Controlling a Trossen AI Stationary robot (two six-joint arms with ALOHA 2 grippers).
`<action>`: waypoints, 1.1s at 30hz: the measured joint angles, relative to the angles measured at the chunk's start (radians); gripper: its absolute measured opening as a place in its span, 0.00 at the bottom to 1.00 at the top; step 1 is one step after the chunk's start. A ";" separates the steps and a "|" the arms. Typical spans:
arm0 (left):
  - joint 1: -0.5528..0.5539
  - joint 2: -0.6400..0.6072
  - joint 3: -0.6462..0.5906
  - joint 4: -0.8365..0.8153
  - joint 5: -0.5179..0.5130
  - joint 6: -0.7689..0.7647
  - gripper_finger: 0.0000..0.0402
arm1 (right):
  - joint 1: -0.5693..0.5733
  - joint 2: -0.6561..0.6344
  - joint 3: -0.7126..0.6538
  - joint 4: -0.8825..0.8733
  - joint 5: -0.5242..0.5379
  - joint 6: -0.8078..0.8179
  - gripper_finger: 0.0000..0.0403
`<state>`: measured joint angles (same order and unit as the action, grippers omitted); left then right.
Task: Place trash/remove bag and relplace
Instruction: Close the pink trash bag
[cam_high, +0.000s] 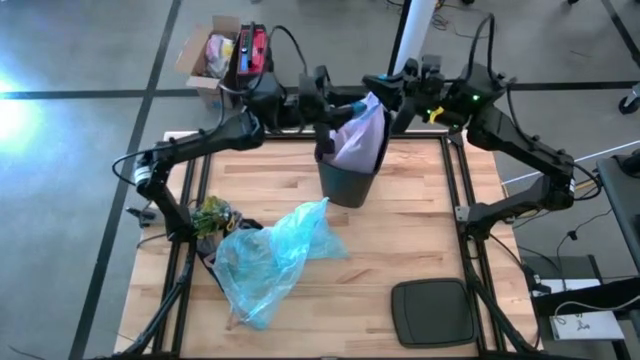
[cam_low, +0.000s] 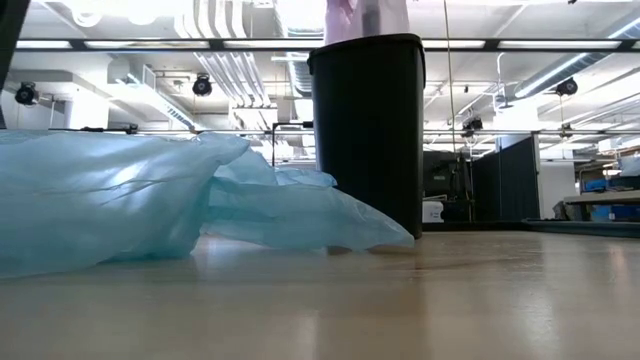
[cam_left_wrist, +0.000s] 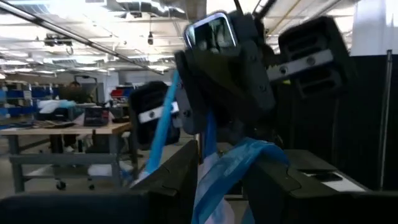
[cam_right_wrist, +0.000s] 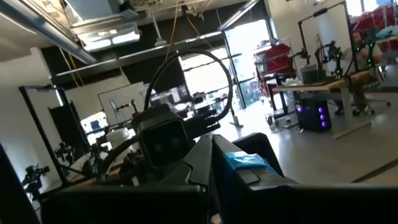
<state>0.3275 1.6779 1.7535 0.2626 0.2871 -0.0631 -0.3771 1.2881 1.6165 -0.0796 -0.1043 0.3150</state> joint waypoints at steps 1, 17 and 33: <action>-0.002 0.009 0.000 0.008 0.001 0.000 0.26 | 0.000 0.000 0.000 -0.006 0.000 0.002 0.00; -0.026 0.108 0.002 0.085 0.019 -0.045 0.23 | 0.006 0.002 0.000 -0.021 0.000 0.008 0.00; -0.025 0.100 -0.001 -0.201 0.020 0.026 0.01 | 0.006 -0.043 0.000 -0.027 0.000 -0.036 0.00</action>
<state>0.3027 1.7784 1.7526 0.0617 0.3069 -0.0372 -0.3710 1.2446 1.6161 -0.1066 -0.1045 0.2789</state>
